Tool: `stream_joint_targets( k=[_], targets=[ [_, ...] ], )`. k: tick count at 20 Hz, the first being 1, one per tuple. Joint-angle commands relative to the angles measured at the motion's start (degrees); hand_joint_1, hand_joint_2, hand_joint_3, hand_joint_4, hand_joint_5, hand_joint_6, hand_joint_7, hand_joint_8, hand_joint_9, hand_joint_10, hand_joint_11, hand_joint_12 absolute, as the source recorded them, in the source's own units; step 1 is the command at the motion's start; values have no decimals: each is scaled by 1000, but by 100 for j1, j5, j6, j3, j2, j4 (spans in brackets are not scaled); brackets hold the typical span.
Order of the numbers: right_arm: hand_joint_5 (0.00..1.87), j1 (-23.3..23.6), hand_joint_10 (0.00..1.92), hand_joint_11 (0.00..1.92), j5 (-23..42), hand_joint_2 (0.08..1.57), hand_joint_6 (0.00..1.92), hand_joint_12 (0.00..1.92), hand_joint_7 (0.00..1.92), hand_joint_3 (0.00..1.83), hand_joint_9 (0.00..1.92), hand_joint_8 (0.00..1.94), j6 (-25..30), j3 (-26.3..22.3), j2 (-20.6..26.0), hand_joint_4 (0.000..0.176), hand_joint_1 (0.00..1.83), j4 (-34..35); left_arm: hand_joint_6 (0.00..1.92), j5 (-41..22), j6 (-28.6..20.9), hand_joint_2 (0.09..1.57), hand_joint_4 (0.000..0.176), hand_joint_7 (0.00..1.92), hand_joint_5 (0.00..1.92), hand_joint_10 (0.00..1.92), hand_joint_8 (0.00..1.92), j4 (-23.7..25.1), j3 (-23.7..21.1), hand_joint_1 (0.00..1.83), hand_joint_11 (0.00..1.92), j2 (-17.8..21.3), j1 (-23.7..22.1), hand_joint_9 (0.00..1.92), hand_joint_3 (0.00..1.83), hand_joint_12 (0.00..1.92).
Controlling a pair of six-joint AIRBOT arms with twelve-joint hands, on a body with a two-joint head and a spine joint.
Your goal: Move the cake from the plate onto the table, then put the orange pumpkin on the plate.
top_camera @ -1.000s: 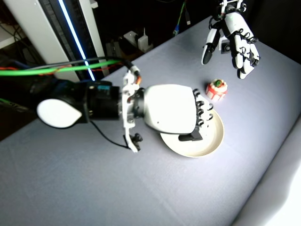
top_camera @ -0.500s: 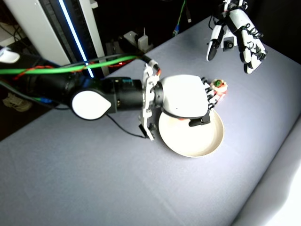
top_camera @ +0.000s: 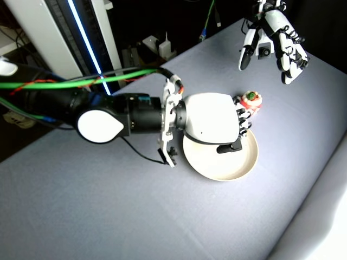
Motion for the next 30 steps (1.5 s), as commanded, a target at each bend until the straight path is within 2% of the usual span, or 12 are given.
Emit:
stream_joint_targets(
  k=[1, 8, 10, 13, 18, 19, 20, 23, 24, 26, 27, 30],
  targets=[
    [834, 1, 1631, 1090, 551, 803, 1388, 1723, 968, 762, 1057, 1348, 30, 51, 25, 0, 1224, 180, 0, -694, -18, 935, 105, 169, 110, 0, 0, -256, 55, 1087, 0, -6, -34, 402, 6, 1139],
    [787, -57, 1783, 1090, 380, 757, 1552, 1859, 924, 963, 1039, 1558, 30, 225, 26, 0, 1210, 274, 4, -774, -18, 946, 139, 150, 151, 0, 0, -257, 79, 1048, 0, -62, -36, 396, 1, 1183],
    [777, -90, 1754, 1078, 363, 777, 1567, 1804, 913, 928, 1023, 1533, 30, 279, 25, 0, 1204, 313, 2, -792, -18, 938, 150, 152, 152, 1, 1, -257, 81, 1059, 0, -75, -36, 399, 0, 1149],
    [752, -158, 1771, 1034, 346, 809, 1577, 1846, 893, 884, 1000, 1542, 30, 401, -3, 0, 1199, 530, 2, -817, -18, 936, 130, 178, 154, 12, 10, -257, 86, 1037, 37, -99, -37, 426, 0, 1167],
    [710, -159, 1841, 1085, 376, 828, 1616, 1916, 875, 898, 1025, 1620, 30, 357, -13, 0, 1190, 539, 1, -854, -18, 926, 148, 174, 168, 3, 1, -260, 98, 1057, 49, -132, -34, 428, 0, 1132],
    [734, -158, 1808, 1104, 386, 806, 1578, 1889, 904, 905, 1052, 1579, 30, 339, -13, 0, 1201, 539, 10, -842, -18, 931, 163, 190, 193, 7, 6, -259, 102, 1073, 70, -144, -34, 438, 1, 1139],
    [752, -158, 1830, 1129, 420, 789, 1533, 1901, 916, 921, 1077, 1597, 31, 312, -13, 0, 1213, 539, 11, -840, -18, 929, 164, 195, 200, 4, 7, -258, 105, 1092, 64, -152, -33, 433, 0, 1139],
    [778, -158, 1760, 1037, 444, 793, 1481, 1851, 918, 881, 1017, 1548, 42, 234, -13, 0, 1214, 478, 0, -827, -18, 919, 131, 168, 158, 14, 2, -249, 97, 1079, 157, -156, -31, 460, 0, 1117],
    [745, -158, 1655, 935, 393, 774, 1566, 1848, 849, 918, 907, 1542, 43, 287, -13, 0, 1334, 517, 5, -818, -18, 918, 135, 130, 169, 15, 0, -245, 96, 1098, 162, -158, -31, 464, 0, 1118],
    [703, -158, 1661, 838, 280, 816, 1613, 1907, 812, 863, 838, 1521, 111, 404, -13, 0, 1353, 523, 1, -804, -18, 935, 134, 63, 166, 3, 0, -226, 98, 1105, 118, -173, -31, 431, 2, 1147],
    [713, -158, 1646, 811, 234, 825, 1606, 1910, 810, 837, 827, 1498, 121, 439, -25, 0, 1355, 526, 0, -792, -18, 941, 144, 50, 152, 0, 0, -212, 98, 1123, 66, -178, -31, 406, 3, 1135],
    [797, -184, 1615, 984, 158, 662, 1532, 1862, 922, 1068, 968, 1512, 121, 481, -42, 0, 1397, 527, 0, -782, -18, 947, 134, 54, 138, 0, 2, -200, 104, 1115, 0, -194, -31, 385, 2, 1181]
  ],
)
